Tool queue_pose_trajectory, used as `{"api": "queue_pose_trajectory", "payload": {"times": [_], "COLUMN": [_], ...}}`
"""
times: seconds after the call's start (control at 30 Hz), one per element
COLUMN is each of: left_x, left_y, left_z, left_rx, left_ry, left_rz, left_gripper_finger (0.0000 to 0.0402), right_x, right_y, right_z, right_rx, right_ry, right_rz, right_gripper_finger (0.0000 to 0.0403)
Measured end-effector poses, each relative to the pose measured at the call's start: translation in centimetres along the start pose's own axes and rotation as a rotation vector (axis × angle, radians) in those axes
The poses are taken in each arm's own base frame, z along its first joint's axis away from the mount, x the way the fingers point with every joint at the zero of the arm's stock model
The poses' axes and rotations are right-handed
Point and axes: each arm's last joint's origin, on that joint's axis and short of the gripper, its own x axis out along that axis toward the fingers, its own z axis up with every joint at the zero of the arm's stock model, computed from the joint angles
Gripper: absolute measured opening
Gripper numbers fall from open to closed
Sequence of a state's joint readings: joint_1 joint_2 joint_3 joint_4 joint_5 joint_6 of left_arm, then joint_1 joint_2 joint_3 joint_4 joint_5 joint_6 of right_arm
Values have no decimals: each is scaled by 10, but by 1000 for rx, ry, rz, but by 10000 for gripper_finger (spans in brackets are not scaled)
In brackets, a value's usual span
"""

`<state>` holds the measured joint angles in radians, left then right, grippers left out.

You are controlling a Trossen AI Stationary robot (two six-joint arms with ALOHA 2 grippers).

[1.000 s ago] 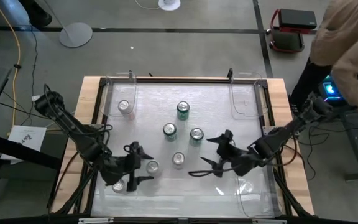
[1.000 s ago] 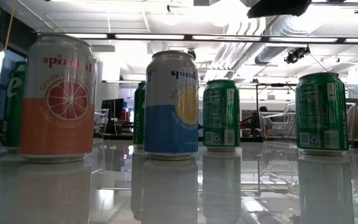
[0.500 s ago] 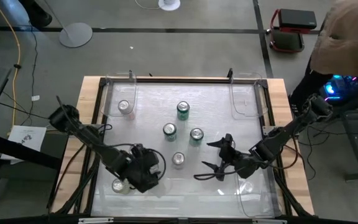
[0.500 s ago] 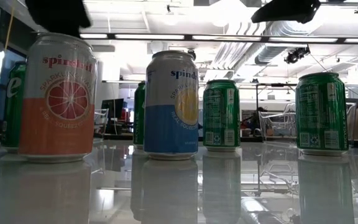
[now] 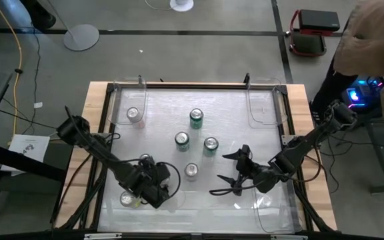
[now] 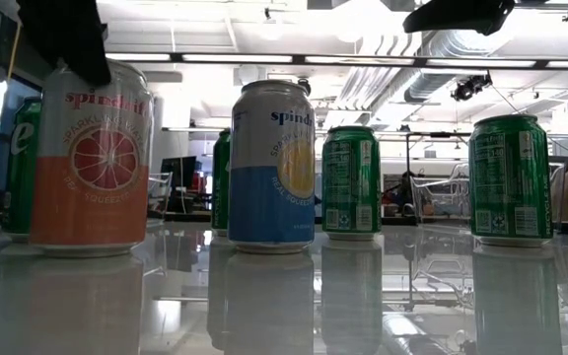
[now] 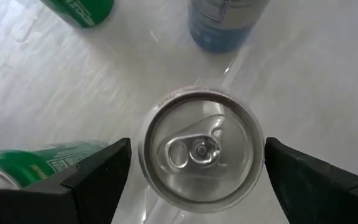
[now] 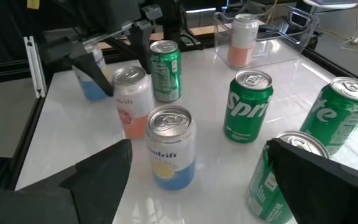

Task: Sort soda cans
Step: Put the orange/white soda can into the left transparent bin

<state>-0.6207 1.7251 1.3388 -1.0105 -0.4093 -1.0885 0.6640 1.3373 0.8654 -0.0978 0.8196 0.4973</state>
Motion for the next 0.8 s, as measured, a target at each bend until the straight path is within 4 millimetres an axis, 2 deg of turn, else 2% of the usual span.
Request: {"api": "queue_pose_trajectory", "payload": {"times": [0.13,0.37,0.63,0.8], "left_x": [6,24,24,17], "left_y": [0,5,6,5], "left_z": [5,1,3,11], "left_rx": [-69,-118,-78,-6], "left_ry": [-20,67,82,72], "left_rz": [-28,-61,-79,-111], "left_gripper_finger": [344,342,286,286], "right_x": [0,0,0,0], "right_y": [0,0,0,0], "right_z": [0,0,0,0], "right_rx": [-1,-1,0,3], "right_ry": [1,1,1,1], "right_rz": [0,0,0,-1], "right_gripper_finger": [365,365,365,365]}}
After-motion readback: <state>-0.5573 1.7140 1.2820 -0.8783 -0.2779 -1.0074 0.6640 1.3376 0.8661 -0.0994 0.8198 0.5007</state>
